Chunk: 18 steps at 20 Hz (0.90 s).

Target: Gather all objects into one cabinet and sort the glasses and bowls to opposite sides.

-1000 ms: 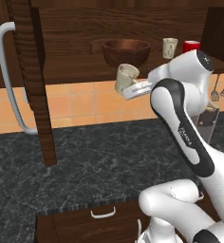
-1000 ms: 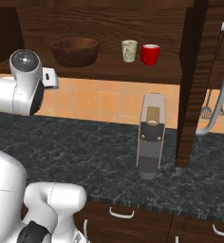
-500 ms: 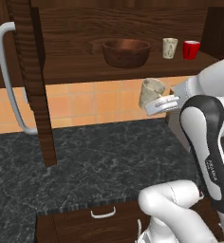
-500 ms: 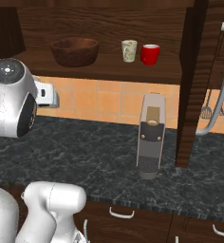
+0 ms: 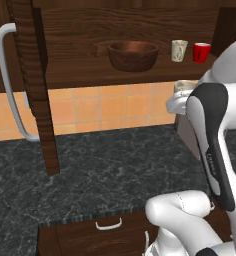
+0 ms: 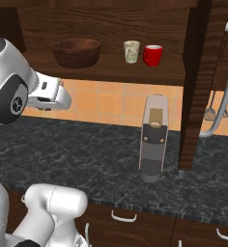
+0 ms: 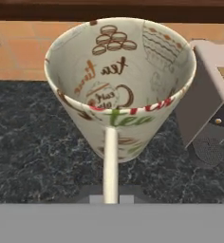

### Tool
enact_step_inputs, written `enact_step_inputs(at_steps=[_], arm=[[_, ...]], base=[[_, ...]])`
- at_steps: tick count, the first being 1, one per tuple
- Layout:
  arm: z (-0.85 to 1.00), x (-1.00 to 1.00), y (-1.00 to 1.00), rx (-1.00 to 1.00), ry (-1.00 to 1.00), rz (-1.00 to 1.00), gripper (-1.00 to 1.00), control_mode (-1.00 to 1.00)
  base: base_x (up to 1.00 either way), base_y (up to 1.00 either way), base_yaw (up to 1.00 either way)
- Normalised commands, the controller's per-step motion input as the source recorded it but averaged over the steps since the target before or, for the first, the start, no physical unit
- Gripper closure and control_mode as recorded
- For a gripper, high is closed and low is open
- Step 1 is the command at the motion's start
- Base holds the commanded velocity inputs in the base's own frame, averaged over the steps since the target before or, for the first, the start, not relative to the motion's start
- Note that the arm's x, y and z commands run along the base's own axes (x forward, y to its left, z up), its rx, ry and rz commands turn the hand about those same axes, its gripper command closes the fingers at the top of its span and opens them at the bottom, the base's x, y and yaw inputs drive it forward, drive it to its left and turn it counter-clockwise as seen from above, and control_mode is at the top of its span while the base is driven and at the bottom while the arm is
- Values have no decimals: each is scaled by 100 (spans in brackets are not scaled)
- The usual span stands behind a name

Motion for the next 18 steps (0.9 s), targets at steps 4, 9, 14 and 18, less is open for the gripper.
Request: enact_step_inputs(at_steps=[4,9,14,18], arm=[[0,14,-50,-19,-2,-15,100,-100],[2,3,-59,-12,-17,0,100,-100],[19,15,-66,0,-9,0,100,-100],[59,40,-34,0,0,-5,100,-100]], base=[[0,0,0],[0,0,0],[0,0,0],[0,0,0]])
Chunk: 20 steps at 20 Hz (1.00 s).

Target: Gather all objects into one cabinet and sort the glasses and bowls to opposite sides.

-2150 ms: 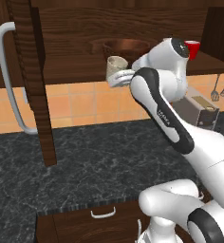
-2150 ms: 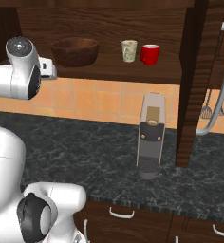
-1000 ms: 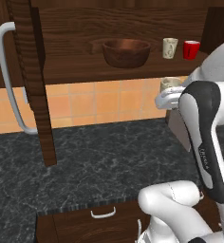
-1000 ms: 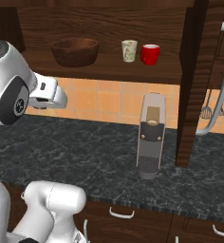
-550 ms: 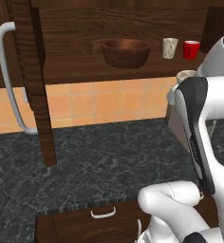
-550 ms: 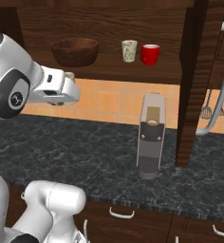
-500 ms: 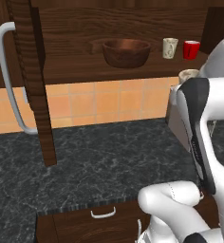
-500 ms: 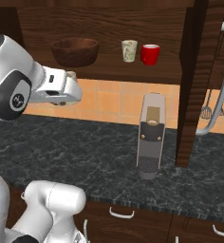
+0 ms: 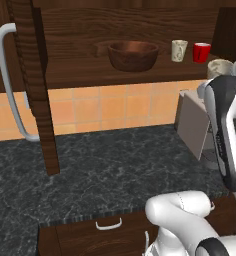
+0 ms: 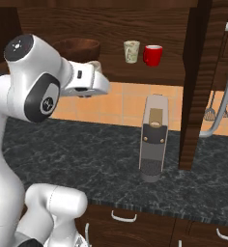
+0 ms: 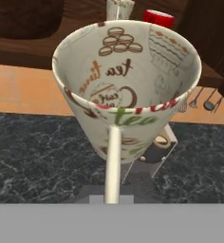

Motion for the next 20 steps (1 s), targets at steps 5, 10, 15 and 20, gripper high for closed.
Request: enact_step_inputs(at_steps=[5,10,15,20], arm=[[31,25,-33,0,6,-5,100,-100],[0,68,-26,5,8,0,100,-100],[0,77,0,6,-1,0,100,-100],[0,56,-11,7,0,0,100,-100]], base=[[0,0,0],[0,0,0],[0,0,0],[0,0,0]])
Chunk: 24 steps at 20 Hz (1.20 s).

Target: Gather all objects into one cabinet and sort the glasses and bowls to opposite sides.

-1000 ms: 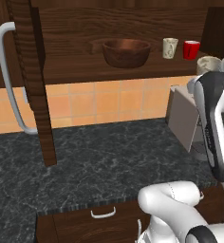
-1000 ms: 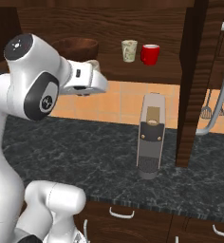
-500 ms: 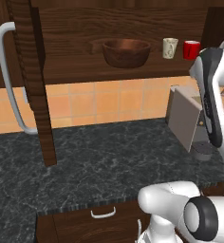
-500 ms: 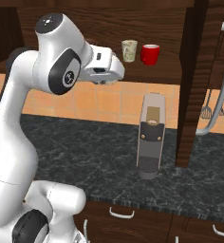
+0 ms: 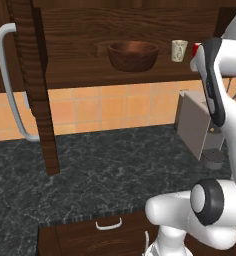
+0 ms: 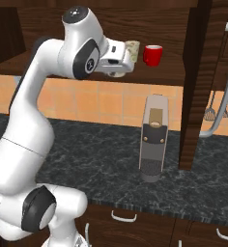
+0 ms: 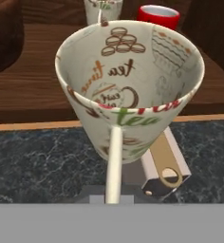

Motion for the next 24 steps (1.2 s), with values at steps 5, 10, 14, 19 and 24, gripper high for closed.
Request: enact_step_inputs(at_steps=[5,10,14,19,24], arm=[[0,61,-18,7,0,0,100,-100],[0,67,-15,8,1,0,100,-100],[-8,43,-18,3,0,4,100,-100],[-23,27,-23,0,2,9,100,-100],[-17,39,-12,0,0,11,100,-100]], base=[[0,0,0],[0,0,0],[0,0,0],[0,0,0],[0,0,0]])
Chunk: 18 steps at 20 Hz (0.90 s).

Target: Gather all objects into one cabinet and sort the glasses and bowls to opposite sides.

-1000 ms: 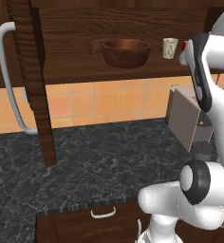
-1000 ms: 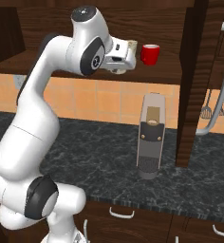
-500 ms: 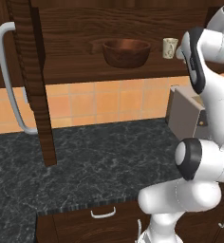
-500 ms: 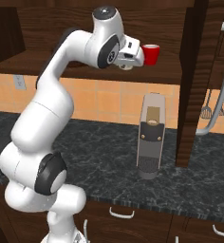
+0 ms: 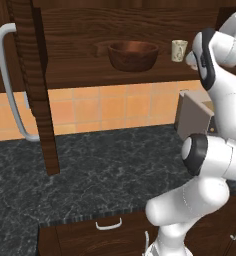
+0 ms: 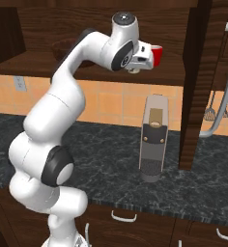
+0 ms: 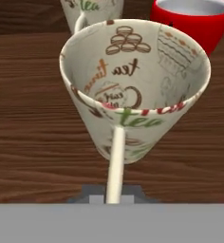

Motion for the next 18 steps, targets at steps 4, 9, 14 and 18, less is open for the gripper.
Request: enact_step_inputs(at_steps=[4,9,14,18], arm=[[-18,48,-1,0,0,9,100,-100],[-4,38,-5,-2,4,8,100,-100],[0,4,-18,-3,7,13,100,-100],[0,0,-3,0,4,14,-100,-100]], base=[[0,0,0],[0,0,0],[0,0,0],[0,0,0]])
